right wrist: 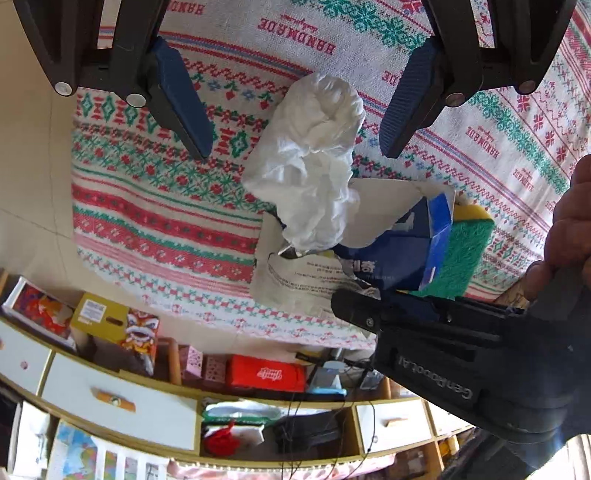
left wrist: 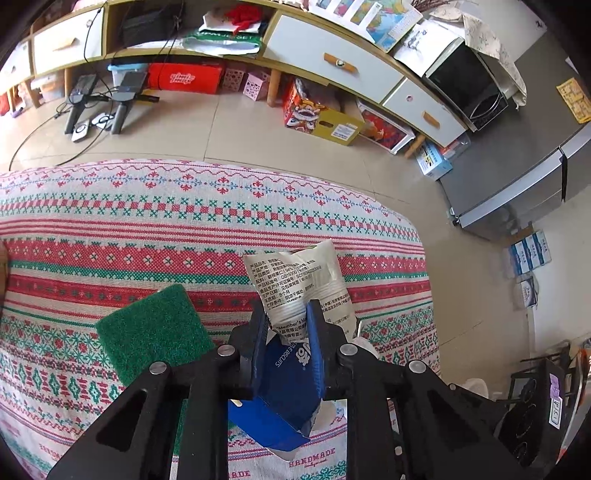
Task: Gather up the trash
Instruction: 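Grasp the white snack bag with the left gripper while the right grasps the white tissue, then carry the snack bag and tissue over the bin and open both grippers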
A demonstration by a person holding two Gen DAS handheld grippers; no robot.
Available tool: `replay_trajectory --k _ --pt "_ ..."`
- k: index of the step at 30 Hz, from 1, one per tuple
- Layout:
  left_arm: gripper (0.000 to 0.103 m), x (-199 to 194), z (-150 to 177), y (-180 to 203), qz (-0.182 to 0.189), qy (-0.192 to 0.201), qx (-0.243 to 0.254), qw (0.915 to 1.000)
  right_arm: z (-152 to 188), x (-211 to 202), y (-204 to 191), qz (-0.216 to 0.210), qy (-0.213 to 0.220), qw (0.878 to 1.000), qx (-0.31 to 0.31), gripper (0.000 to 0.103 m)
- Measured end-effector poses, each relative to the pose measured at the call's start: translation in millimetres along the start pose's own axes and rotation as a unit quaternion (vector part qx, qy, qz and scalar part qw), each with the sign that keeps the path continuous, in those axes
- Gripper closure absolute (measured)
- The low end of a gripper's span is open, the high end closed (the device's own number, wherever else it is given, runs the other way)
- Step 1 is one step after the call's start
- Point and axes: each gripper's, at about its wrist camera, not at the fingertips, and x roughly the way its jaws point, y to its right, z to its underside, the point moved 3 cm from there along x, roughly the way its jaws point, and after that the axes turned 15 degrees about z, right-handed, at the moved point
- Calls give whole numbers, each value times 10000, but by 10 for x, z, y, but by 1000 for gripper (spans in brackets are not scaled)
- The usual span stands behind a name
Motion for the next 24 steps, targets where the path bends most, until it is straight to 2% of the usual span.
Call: replay_trajectory --k 1,2,4,8,10,15,19,24 --pt "83 -28 14 17 25 17 -5 10000 11 37 -1 2 -113 9999 4 61" --pt "84 -65 33 37 61 36 -3 10000 9 26 0 -102 -114 9999 47 66" --pt "84 -130 88 86 86 51 34 9999 -14 -46 6 -47 -53 10000 19 85" --pt "84 -265 230 189 69 55 103 9999 -14 -216 53 -210 -67 9997 132 90" --pt "84 -374 290 258 87 94 173 9998 -1 -306 98 -160 -73 9997 167 93" --pt "84 -651 442 449 221 201 302 9991 53 -604 284 -183 -54 9989 417 93" --pt "84 -842 547 632 192 285 526 9980 149 -867 404 -100 -55 9986 519 93" --pt "84 -883 718 984 350 179 883 9953 289 -1180 707 76 -11 9970 770 93"
